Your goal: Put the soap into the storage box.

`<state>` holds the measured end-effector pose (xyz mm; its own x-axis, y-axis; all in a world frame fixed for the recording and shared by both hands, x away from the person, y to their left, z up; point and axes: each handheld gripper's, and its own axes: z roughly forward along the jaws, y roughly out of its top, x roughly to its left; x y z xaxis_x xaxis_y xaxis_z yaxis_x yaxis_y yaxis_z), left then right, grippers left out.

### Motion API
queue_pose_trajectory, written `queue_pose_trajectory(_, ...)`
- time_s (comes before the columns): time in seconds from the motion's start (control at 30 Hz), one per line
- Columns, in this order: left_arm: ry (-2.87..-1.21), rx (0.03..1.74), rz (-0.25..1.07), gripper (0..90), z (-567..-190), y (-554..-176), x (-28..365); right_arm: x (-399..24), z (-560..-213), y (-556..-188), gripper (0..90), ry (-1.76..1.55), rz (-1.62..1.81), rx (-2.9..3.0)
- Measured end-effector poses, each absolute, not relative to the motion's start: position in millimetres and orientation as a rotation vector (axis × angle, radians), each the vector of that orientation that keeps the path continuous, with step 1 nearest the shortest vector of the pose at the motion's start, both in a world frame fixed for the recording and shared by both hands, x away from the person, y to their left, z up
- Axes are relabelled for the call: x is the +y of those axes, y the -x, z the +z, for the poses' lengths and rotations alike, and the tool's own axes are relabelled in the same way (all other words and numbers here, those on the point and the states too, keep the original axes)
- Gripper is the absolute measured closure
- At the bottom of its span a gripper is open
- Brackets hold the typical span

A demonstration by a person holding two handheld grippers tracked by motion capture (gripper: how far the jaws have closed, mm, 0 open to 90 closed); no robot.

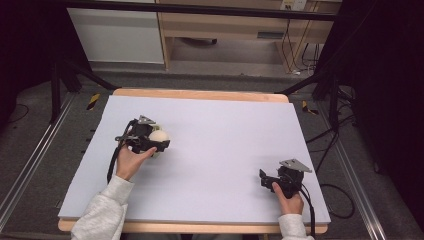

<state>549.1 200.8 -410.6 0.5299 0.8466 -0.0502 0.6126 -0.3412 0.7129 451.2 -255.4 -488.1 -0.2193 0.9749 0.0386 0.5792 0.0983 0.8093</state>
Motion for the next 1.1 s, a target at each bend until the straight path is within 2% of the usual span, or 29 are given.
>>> queue_pose_trajectory(1.1,-1.994,1.318,0.475,23.9,-416,-572,242,-256,-488,-451,4.4,-1.522,0.986,1.858)
